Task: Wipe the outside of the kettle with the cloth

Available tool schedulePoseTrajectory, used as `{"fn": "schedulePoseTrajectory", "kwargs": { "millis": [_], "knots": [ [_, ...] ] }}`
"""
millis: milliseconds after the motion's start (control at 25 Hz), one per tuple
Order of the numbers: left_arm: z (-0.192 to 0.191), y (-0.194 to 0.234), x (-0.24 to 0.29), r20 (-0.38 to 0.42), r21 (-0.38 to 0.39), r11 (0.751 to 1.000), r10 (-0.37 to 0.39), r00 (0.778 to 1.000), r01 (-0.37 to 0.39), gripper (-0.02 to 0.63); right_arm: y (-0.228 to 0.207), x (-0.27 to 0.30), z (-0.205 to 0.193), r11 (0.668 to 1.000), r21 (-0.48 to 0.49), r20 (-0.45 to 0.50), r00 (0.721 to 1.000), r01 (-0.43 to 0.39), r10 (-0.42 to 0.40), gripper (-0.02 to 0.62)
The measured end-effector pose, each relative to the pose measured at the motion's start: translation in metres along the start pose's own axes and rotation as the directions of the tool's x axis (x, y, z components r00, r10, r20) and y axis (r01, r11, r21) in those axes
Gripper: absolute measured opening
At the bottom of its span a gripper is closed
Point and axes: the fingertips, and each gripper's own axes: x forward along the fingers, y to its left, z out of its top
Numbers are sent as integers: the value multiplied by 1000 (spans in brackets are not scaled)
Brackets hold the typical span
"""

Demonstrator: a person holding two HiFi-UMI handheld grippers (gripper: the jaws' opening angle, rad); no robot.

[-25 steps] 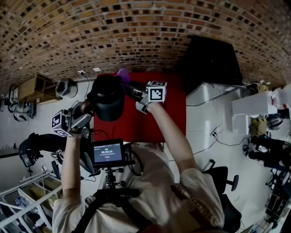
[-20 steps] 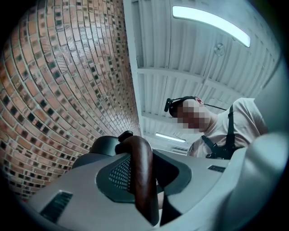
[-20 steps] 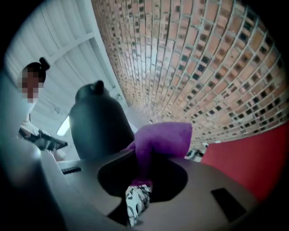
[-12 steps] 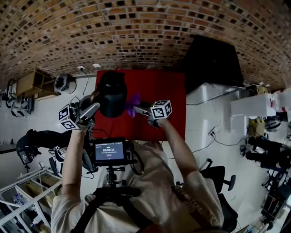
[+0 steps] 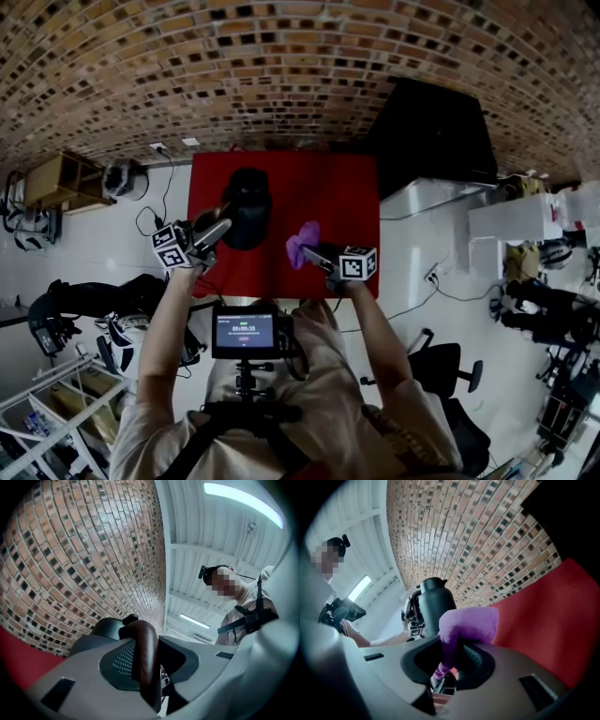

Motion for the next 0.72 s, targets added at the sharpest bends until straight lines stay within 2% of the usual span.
{"fn": "schedulePoseTrajectory", "kwargs": {
  "millis": [160,440,720],
  "knots": [
    [-39,51,-8,13,-83,996,30,999,-29,100,-6,-16,-18,998,49,36,999,32,-33,78],
    [-97,127,-20,-90,-130,982,126,988,-137,100,-18,-18,-45,992,99,59,994,83,-89,78],
    [-123,175,-15,-172,-109,979,153,973,-173,100,-22,4,-56,987,127,65,993,94,-102,78]
  ]
}}
